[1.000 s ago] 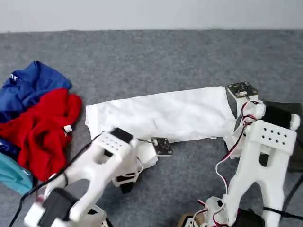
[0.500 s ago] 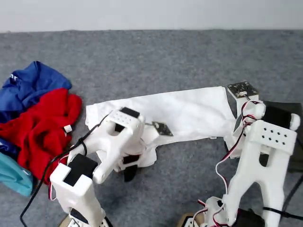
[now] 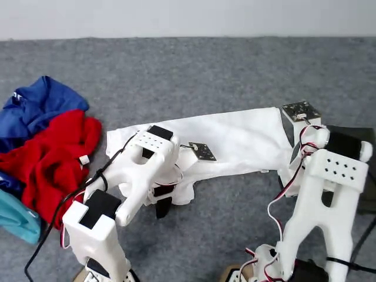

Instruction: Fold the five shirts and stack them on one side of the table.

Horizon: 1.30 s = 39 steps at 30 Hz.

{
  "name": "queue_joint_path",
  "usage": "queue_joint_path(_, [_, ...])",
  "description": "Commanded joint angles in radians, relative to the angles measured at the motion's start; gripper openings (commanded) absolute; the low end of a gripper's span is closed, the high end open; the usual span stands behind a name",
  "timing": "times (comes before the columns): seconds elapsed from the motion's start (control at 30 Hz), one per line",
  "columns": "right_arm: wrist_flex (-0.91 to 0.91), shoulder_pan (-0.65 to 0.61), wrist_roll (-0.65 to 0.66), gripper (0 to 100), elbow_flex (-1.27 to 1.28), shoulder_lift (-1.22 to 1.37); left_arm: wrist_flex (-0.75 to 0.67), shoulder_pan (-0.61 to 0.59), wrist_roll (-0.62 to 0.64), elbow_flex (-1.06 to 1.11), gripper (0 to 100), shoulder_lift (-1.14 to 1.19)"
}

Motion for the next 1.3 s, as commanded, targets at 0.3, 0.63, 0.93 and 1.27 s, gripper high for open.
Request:
queue_joint_path(0.3, [-0.008, -0.005, 0.005, 22.3, 0.002, -0.025, -0.087, -0.066, 0.008, -0.031, 19, -0.066])
queue_joint_path(0.63, [-0.013, -0.007, 0.005, 22.3, 0.002, -0.025, -0.084, -0.124, 0.014, -0.102, 19, -0.068])
queue_joint_path(0.93, [-0.01, -0.007, 0.003, 22.3, 0.002, -0.025, -0.092, -0.137, 0.014, -0.137, 19, -0.058])
queue_joint_path(1.27, [-0.016, -0.008, -0.011, 22.3, 0.028, -0.027, -0.129, -0.147, 0.063, -0.139, 19, -0.06])
